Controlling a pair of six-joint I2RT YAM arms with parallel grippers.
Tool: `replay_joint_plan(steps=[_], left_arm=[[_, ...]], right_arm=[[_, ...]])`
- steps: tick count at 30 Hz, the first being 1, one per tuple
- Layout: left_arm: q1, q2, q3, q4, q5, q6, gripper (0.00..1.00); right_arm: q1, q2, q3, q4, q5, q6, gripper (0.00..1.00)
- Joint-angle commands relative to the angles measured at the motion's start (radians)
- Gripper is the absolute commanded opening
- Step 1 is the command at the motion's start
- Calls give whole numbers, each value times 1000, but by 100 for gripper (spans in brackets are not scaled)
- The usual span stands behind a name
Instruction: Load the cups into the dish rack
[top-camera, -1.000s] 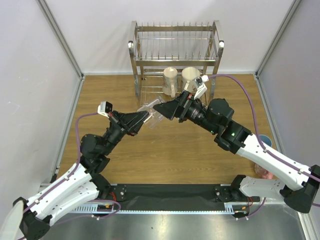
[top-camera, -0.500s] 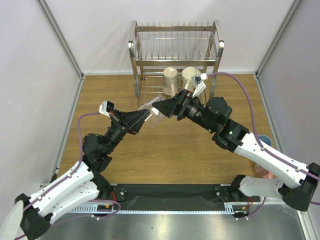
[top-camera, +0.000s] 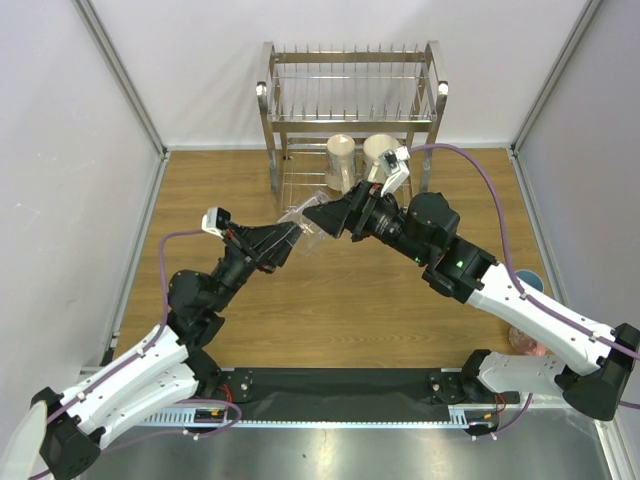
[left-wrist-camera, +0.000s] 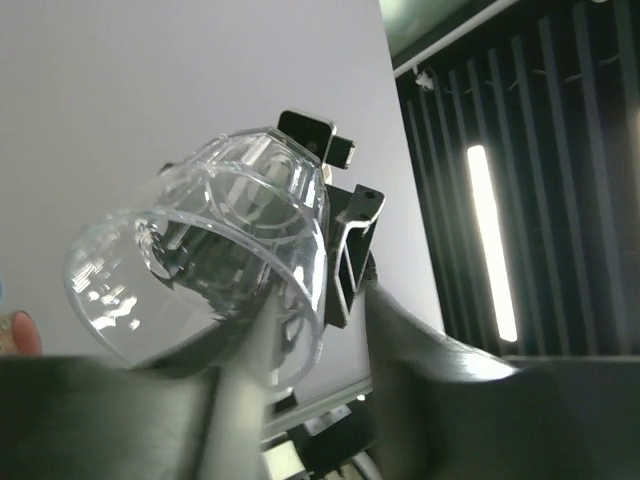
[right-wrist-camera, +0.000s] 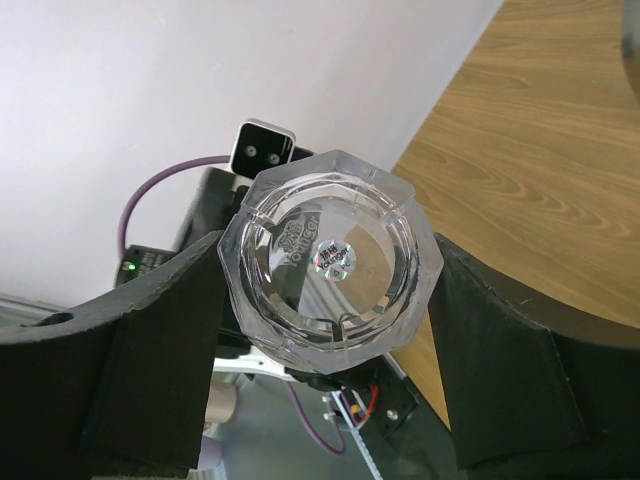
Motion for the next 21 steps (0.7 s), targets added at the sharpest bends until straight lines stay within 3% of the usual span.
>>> replay_joint_plan(steps=[1, 4, 8, 9, 15, 21], left_arm=[[-5, -47, 1, -73, 20, 19, 50], [-4, -77, -2, -156, 27, 34, 75], [1, -162, 3, -303, 31, 77, 88], [4, -181, 16, -391, 31, 106, 99], [10, -332, 1, -624, -4, 122, 100], [10, -436, 13, -828, -44, 149, 100]], right_arm=[[5, -16, 22, 9, 32, -60, 0], [5, -35, 12, 1, 46, -77, 0], [-10, -41, 12, -18, 46, -91, 0], [-18, -39, 9, -21, 47, -94, 0], [-101, -64, -44, -15, 21, -104, 0], [-185, -33, -54, -108, 46, -232, 0]])
